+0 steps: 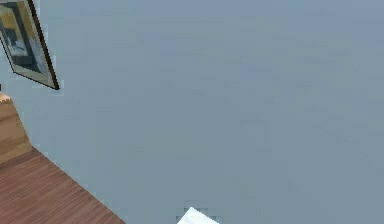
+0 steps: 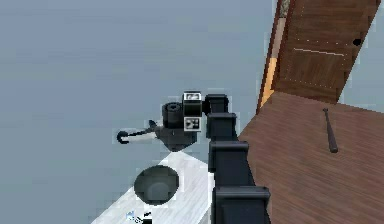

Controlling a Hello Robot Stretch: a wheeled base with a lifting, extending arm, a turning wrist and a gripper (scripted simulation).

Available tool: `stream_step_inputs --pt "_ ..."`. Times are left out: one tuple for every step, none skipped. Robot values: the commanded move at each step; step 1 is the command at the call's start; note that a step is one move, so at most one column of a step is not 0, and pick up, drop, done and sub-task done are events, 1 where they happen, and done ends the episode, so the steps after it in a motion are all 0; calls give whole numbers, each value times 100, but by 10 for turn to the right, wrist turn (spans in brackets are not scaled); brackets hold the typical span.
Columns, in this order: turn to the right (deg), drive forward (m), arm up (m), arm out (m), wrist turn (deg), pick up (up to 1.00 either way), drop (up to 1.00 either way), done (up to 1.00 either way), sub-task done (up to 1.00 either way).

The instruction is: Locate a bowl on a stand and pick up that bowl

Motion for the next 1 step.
stream_step_inputs --pt "0 0 -30 0 0 0 0 0 0"
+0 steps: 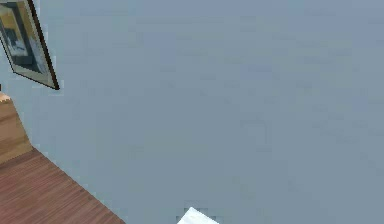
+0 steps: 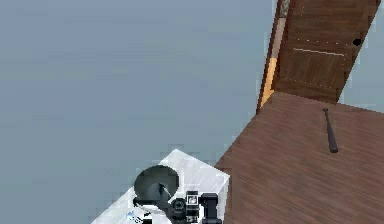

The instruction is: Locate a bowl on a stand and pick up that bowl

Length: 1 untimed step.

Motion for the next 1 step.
stream_step_inputs --pt "0 0 0 0 0 100 0 0 0"
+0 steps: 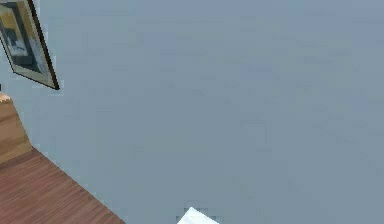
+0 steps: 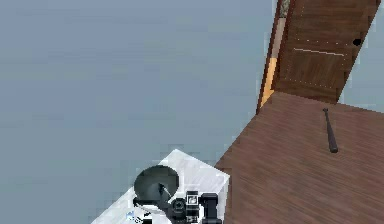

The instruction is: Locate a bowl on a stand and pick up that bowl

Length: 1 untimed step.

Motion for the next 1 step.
stream_step_inputs --pt "0 0 10 0 0 0 0 0 0"
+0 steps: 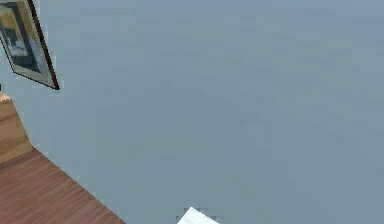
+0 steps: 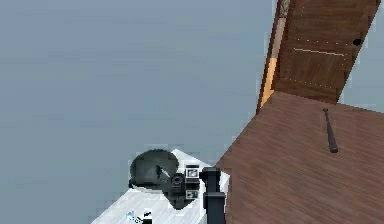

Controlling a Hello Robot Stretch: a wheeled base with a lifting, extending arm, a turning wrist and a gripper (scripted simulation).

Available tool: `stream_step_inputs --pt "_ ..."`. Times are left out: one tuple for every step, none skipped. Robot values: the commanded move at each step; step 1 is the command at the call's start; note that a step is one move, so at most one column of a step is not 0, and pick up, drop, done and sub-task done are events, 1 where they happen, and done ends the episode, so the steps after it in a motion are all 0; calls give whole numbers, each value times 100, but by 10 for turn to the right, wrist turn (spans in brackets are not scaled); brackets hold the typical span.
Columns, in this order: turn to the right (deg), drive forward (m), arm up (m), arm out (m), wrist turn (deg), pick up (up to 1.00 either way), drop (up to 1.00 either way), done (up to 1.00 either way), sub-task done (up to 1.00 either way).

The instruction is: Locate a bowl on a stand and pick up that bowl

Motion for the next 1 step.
stream_step_inputs --pt "0 0 0 0 0 0 0 100 0"
